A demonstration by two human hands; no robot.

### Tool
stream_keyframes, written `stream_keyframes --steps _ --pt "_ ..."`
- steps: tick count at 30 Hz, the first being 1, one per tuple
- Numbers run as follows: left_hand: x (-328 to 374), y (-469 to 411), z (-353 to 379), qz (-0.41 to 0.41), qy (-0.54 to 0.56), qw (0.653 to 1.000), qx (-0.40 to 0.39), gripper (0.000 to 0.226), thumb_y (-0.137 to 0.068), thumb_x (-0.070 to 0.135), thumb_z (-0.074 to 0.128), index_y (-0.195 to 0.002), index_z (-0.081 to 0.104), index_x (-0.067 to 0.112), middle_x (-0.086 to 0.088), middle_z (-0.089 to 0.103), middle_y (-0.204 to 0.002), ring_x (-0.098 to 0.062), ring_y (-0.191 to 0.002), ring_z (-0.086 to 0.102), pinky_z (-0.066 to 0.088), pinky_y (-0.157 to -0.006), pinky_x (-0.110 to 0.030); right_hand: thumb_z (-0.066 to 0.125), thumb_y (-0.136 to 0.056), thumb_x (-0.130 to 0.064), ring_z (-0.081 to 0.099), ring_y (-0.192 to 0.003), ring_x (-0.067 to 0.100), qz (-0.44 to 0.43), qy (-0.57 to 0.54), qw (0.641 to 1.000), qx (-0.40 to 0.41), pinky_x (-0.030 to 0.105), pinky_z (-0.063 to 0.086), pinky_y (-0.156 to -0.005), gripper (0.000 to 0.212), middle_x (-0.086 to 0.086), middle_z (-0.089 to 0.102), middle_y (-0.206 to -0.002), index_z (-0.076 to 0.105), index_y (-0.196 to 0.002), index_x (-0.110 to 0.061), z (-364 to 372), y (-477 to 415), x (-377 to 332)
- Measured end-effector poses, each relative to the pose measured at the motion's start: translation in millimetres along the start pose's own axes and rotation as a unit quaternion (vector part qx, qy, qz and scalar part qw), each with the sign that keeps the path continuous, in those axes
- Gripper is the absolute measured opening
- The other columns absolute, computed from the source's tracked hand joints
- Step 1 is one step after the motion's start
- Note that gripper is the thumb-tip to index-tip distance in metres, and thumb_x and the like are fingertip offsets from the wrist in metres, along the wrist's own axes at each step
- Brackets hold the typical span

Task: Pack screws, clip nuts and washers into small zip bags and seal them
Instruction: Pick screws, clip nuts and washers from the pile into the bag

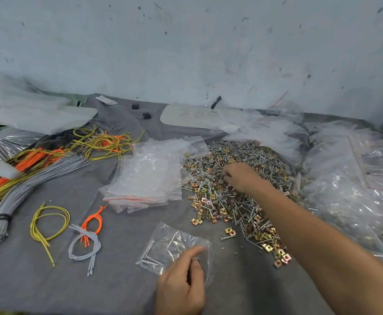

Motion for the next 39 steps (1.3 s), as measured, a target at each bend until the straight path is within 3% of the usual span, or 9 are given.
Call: stream_keyframes --steps 4,7,11,13,18,23,29,32,39 --pt "-1.4 -0.1 0.8 0.004 0.0 1.0 -0.001 0.054 -0.084 0.002 0.071 -0.101 0.068 0.053 0.019 0.065 -0.068 0.001 -0.056 0.057 0.044 -0.054 -0.012 0.048 -0.102 -0.012 0.054 -0.075 0.011 0.008 -0.051 0.999 -0.001 0.031 0.044 -0.073 0.024 0.001 0.065 -0.113 0.066 -0.115 -0.02 -5.4 4.9 7.9" --pt "-1.8 0.0 1.6 0.009 0.002 1.0 -0.003 0.055 -0.083 0.001 0.071 -0.101 0.068 0.053 0.019 0.065 -0.068 0.0 -0.055 0.057 0.043 -0.054 -0.011 0.049 -0.103 -0.014 0.063 -0.091 0.019 0.013 -0.074 0.997 0.007 0.04 0.054 -0.084 0.023 0.005 0.066 -0.117 0.061 -0.122 -0.019 -10.4 7.7 11.8" --pt "-2.1 0.6 2.3 0.016 0.002 1.0 0.001 0.056 -0.083 -0.002 0.071 -0.101 0.069 0.051 0.018 0.063 -0.066 -0.002 -0.054 0.056 0.043 -0.053 -0.011 0.055 -0.102 -0.021 0.056 -0.069 0.007 0.009 -0.097 0.995 0.038 0.033 0.053 -0.071 0.011 -0.005 0.067 -0.094 0.065 -0.097 -0.024 -16.0 -0.5 6.1" --pt "-2.2 0.5 2.1 0.019 0.001 1.0 0.001 0.056 -0.083 -0.002 0.07 -0.101 0.069 0.051 0.019 0.063 -0.066 -0.002 -0.054 0.057 0.044 -0.053 -0.013 0.059 -0.1 -0.023 0.056 -0.066 0.006 0.021 -0.105 0.994 0.031 0.036 0.055 -0.075 0.011 -0.008 0.066 -0.087 0.067 -0.093 -0.024 -13.5 -7.0 1.9" --pt "4.4 -0.7 -0.7 0.041 0.005 0.999 0.011 0.041 -0.083 0.013 0.062 -0.103 0.068 0.049 0.023 0.062 -0.067 0.002 -0.055 0.056 0.041 -0.053 -0.009 0.064 -0.097 -0.024 0.059 -0.066 0.01 0.027 -0.072 0.997 -0.022 0.026 0.041 -0.058 0.015 -0.009 0.065 -0.081 0.073 -0.087 -0.017 2.6 -16.8 -3.9" --pt "-5.3 1.4 4.8 0.028 0.002 1.0 -0.007 0.045 -0.088 0.006 0.065 -0.102 0.07 0.048 0.02 0.064 -0.068 -0.003 -0.054 0.057 0.041 -0.051 -0.011 0.063 -0.097 -0.02 0.061 -0.08 0.013 0.045 -0.095 0.994 -0.002 0.034 0.051 -0.072 0.009 -0.003 0.068 -0.094 0.062 -0.089 -0.023 -7.8 -5.7 -1.4" --pt "-9.7 1.4 4.3 0.012 0.015 1.0 -0.009 0.045 -0.092 0.01 0.062 -0.112 0.064 0.05 0.018 0.063 -0.066 0.001 -0.054 0.053 0.048 -0.057 -0.023 0.064 -0.096 -0.032 0.06 -0.064 0.007 0.043 -0.304 0.945 0.114 0.023 0.05 -0.056 0.007 -0.011 0.068 -0.078 0.066 -0.091 -0.035 -43.9 94.0 -7.9" --pt "-11.4 1.3 5.8 0.007 0.017 1.0 -0.015 0.035 -0.091 0.025 0.053 -0.113 0.059 0.051 0.015 0.06 -0.062 -0.005 -0.053 0.051 0.049 -0.057 -0.033 0.068 -0.094 -0.032 0.059 -0.065 0.003 0.009 -0.398 0.911 0.112 0.018 0.047 -0.058 0.006 -0.012 0.068 -0.077 0.07 -0.09 -0.035 -21.7 178.5 -28.9" --pt "-9.4 1.1 7.0 0.022 0.037 0.998 -0.044 0.027 -0.092 0.029 0.047 -0.112 0.055 0.045 0.013 0.065 -0.078 -0.009 -0.063 0.061 0.05 -0.057 -0.041 0.075 -0.089 -0.026 0.064 -0.074 0.007 0.024 -0.412 0.904 0.112 0.017 0.047 -0.065 0.004 -0.014 0.069 -0.079 0.072 -0.087 -0.026 32.7 257.9 -77.0"
Point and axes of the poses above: each hand's wrist, its own y-axis away from the middle knuckle, its own z-axis out of the palm, x = y × z, the point moved 7 cm from there along -y, towards the middle knuckle
